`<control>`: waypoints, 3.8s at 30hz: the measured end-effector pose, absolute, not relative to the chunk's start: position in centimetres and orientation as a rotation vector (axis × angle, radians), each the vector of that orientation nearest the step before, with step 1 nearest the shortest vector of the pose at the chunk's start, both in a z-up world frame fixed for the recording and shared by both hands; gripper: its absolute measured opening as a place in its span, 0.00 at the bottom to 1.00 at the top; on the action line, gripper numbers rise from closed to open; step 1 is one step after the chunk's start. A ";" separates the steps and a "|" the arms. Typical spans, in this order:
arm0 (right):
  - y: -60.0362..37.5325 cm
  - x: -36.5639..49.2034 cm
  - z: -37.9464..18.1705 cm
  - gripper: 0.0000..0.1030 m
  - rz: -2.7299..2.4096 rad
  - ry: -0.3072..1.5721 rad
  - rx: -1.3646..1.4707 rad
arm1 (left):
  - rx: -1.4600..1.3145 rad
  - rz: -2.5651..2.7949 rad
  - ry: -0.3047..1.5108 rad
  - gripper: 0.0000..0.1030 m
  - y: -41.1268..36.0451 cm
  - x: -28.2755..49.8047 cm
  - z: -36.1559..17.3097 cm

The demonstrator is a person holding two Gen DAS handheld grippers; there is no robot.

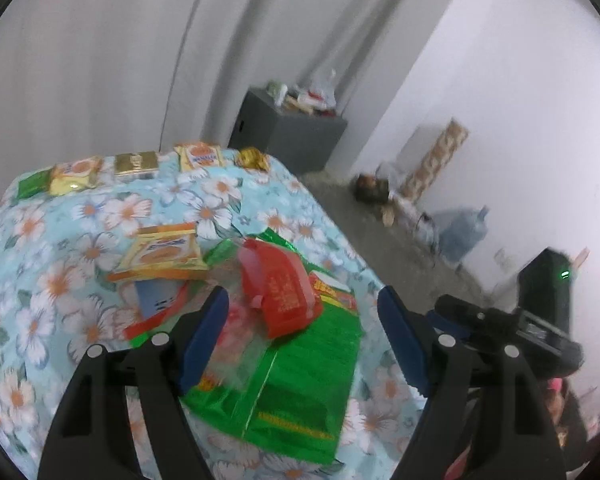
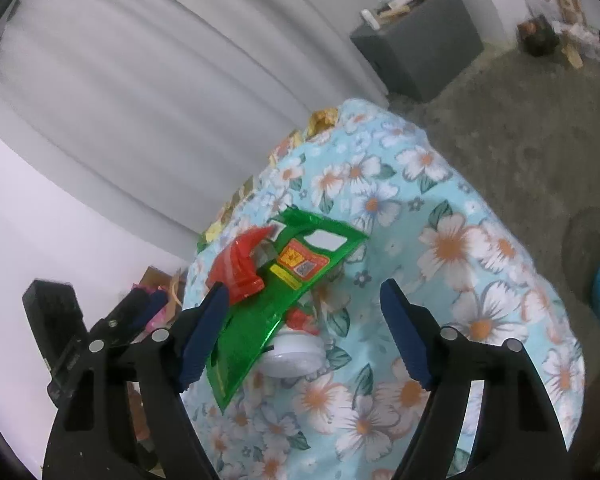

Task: Collect trash
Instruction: 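Grasp the red wrapper with the left tool while the right tool grasps the clear plastic bag, then carry red wrapper and plastic bag over the wastebasket and open both tools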

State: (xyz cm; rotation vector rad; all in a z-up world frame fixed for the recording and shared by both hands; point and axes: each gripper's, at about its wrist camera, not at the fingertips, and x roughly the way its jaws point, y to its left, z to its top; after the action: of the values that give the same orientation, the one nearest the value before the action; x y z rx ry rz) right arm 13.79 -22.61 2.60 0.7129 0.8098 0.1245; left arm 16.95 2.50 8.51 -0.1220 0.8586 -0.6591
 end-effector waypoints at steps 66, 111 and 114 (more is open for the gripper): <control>-16.3 26.0 -1.6 0.19 0.433 1.053 0.932 | -0.233 -0.475 0.912 0.19 9.4 17.4 2.8; -32.3 8.1 3.0 0.03 0.515 0.541 1.239 | -0.047 -0.827 0.704 0.19 -4.8 9.9 13.8; -34.6 6.2 2.6 0.03 0.474 0.496 1.256 | -0.012 -0.870 0.719 0.19 -7.5 9.7 13.7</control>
State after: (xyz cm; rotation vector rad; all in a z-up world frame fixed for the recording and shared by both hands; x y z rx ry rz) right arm 6.24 -34.59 2.65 1.2560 0.4960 0.4744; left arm 9.74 -7.55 13.71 -0.0121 0.7188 -0.8698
